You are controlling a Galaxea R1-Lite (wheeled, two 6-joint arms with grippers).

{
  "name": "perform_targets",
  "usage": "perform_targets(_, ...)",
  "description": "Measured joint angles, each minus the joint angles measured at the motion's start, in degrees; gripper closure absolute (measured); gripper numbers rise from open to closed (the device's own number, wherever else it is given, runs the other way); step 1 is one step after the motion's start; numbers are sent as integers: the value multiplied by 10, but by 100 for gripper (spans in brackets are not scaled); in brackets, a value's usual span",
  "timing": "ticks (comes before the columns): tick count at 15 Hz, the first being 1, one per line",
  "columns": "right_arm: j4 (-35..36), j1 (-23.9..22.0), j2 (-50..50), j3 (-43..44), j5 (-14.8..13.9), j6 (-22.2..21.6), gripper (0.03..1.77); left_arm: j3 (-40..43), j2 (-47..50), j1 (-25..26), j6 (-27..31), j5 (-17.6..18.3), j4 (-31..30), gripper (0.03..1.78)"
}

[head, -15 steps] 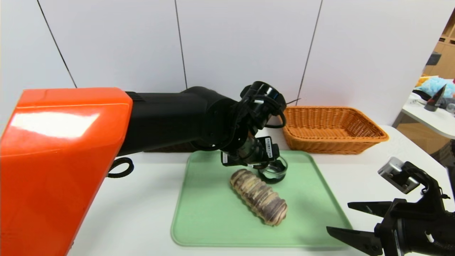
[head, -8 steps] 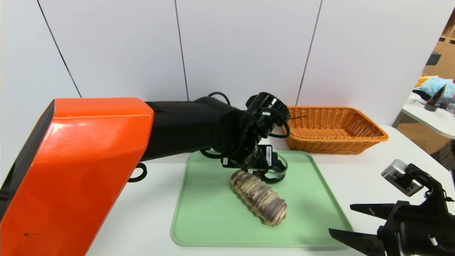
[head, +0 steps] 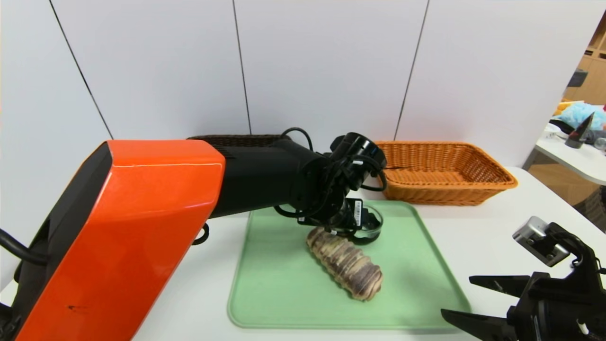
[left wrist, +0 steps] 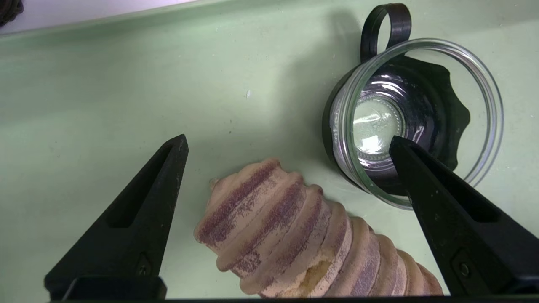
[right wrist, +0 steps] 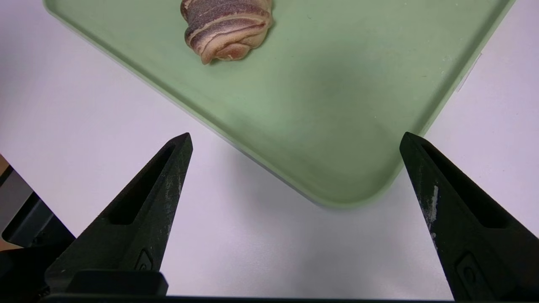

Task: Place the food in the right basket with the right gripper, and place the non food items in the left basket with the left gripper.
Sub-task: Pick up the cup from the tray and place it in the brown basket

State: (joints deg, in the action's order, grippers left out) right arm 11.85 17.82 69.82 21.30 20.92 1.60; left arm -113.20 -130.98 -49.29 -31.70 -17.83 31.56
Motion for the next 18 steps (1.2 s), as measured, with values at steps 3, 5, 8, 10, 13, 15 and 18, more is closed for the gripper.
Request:
perform_targets(3,0,0,-5,-1,0,0,10,0,-5,2,9,0,-2,12)
perform_targets(5,0,0,-7,-2,0,0,10,0,-7,3,10,0,-6,12)
perform_targets(8,-1,0,-9,-2,0,0,10,0,-9,3,10,0,-9,12)
perform_targets(10,-1,0,-9,-2,0,0,10,0,-11,3,10,0,-9,12)
perform_targets(13,-1,0,-10,-3,0,0,10,0,-13,3,10,0,-14,13)
perform_targets(15,-1,0,-10,-4,0,0,10,0,-14,3,10,0,-22,49)
perform_targets(18,-1,0,-10,-4,0,0,10,0,-15,3,18,0,-23,87)
